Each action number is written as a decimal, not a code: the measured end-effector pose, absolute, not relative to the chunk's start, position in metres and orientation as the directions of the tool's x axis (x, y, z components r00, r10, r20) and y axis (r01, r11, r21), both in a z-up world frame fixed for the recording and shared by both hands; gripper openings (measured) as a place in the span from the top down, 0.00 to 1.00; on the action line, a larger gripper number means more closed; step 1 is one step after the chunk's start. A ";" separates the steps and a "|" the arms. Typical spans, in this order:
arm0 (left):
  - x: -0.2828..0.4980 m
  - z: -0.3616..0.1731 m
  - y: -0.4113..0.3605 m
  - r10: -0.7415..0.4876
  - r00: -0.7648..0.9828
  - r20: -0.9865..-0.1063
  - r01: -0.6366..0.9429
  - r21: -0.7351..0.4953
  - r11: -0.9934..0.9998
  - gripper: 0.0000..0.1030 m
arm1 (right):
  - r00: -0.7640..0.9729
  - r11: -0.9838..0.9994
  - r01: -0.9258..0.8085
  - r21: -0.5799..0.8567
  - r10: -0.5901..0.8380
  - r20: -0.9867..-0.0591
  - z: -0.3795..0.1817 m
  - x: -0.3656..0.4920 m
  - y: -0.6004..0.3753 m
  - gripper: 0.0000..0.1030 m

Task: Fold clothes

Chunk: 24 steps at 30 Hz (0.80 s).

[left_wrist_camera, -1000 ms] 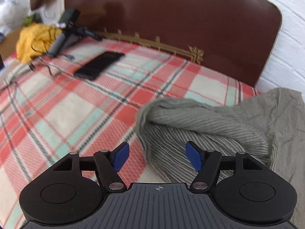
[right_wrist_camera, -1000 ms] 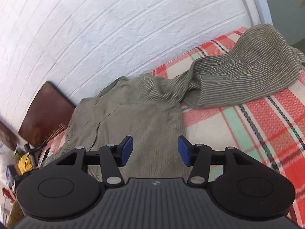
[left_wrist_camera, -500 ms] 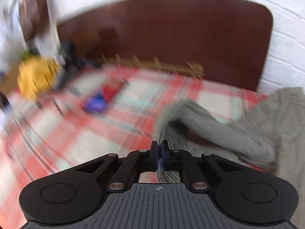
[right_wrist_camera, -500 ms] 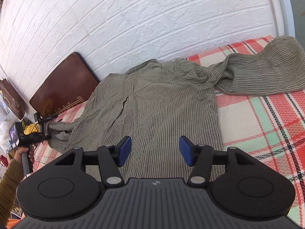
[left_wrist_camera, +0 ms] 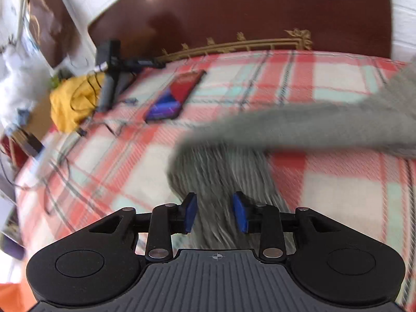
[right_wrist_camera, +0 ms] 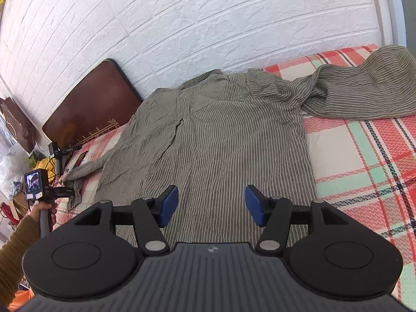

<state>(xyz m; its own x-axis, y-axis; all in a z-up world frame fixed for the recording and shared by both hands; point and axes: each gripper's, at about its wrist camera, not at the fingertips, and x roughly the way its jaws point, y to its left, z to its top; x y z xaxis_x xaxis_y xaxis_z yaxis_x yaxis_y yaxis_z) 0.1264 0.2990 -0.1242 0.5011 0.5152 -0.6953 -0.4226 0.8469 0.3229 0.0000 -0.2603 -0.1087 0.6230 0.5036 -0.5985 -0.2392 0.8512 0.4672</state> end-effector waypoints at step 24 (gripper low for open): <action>0.192 -0.116 0.258 -0.042 0.658 -0.752 -0.370 -0.372 0.851 0.30 | 0.607 0.846 -0.230 0.482 0.511 -0.608 -0.115 -0.002 -0.254 0.38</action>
<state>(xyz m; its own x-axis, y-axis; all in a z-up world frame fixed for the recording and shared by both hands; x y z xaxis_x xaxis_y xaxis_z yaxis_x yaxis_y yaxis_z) 0.1922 0.2577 -0.1161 0.6582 -0.0417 -0.7517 -0.3705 0.8513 -0.3716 -0.0020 -0.2542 -0.1150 0.6069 0.5114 -0.6083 -0.2297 0.8457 0.4817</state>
